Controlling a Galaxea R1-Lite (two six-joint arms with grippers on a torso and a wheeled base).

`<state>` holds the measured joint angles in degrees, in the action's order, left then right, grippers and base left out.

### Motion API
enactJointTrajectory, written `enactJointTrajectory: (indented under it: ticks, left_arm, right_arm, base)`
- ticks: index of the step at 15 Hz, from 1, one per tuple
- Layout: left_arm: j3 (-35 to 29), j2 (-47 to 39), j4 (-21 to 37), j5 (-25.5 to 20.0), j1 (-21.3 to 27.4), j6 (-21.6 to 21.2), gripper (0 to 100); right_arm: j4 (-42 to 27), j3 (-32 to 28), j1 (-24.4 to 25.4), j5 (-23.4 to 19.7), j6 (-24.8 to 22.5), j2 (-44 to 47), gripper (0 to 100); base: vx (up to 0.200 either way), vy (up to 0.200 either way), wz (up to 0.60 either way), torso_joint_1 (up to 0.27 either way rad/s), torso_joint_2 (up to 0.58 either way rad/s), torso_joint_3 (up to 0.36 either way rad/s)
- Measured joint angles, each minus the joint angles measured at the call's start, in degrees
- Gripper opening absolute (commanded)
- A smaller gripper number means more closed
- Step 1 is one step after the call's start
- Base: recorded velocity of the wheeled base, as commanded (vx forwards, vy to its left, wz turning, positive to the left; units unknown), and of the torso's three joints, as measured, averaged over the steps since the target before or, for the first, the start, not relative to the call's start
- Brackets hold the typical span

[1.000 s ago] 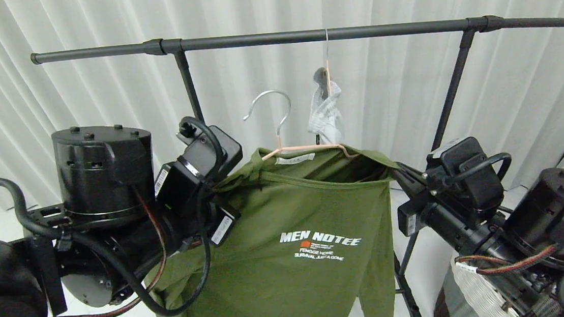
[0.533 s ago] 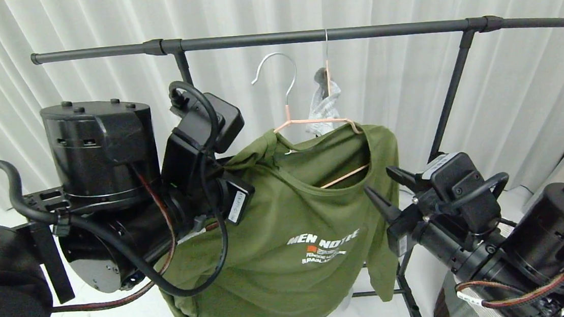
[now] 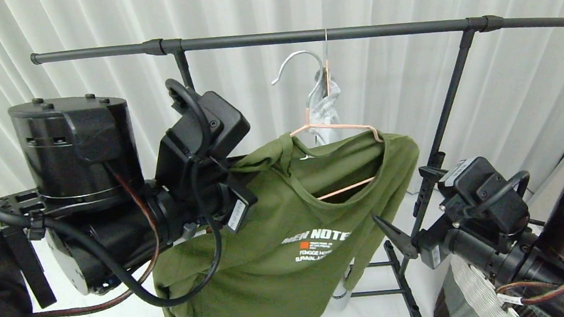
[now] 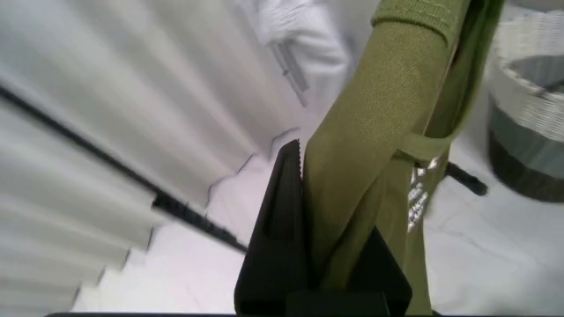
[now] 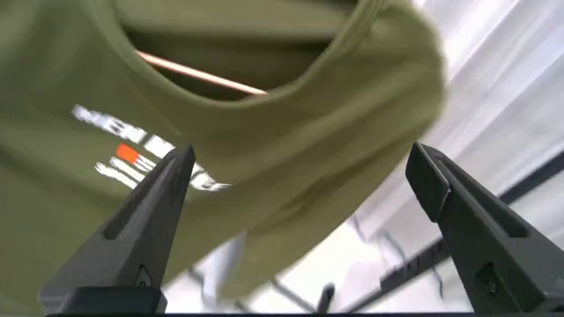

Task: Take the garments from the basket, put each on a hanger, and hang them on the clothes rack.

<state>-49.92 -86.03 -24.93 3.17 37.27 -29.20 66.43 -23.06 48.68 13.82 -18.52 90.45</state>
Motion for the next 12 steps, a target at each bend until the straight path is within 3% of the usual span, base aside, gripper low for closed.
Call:
enactJointTrajectory:
  ticks: [2,5,6,8,12]
  left_arm:
    - [0.32,0.33,-0.38,-3.17,-2.16,-2.13,0]
    - [0.72,0.56,-0.57,-6.45,-2.90,-2.22,0]
    - [0.94,0.72,-0.61,-7.66,-2.95,-2.24,0]
    - [1.55,1.11,-0.74,-9.87,-2.99,-2.33,0]
    - [1.79,1.63,-0.83,-10.50,-2.76,-2.35,0]
  right_arm:
    - [-18.09,-4.44,-4.58,-10.74,0.29,-5.64,100]
    - [-38.33,-15.06,-12.04,-25.50,0.27,-12.18,100]
    - [-42.57,-18.25,-13.57,-28.54,0.13,-13.19,100]
    - [-48.56,-24.72,-15.41,-32.32,-0.74,-13.34,100]
    - [-54.49,-34.29,-15.93,-35.12,-4.12,-8.55,100]
  base:
    - [0.000,0.000,0.00,0.000,0.00,0.000]
    - [0.000,0.000,0.00,0.000,0.00,0.000]
    - [0.000,0.000,0.00,0.000,0.00,0.000]
    - [0.000,0.000,0.00,0.000,0.00,0.000]
    - [0.000,0.000,0.00,0.000,0.00,0.000]
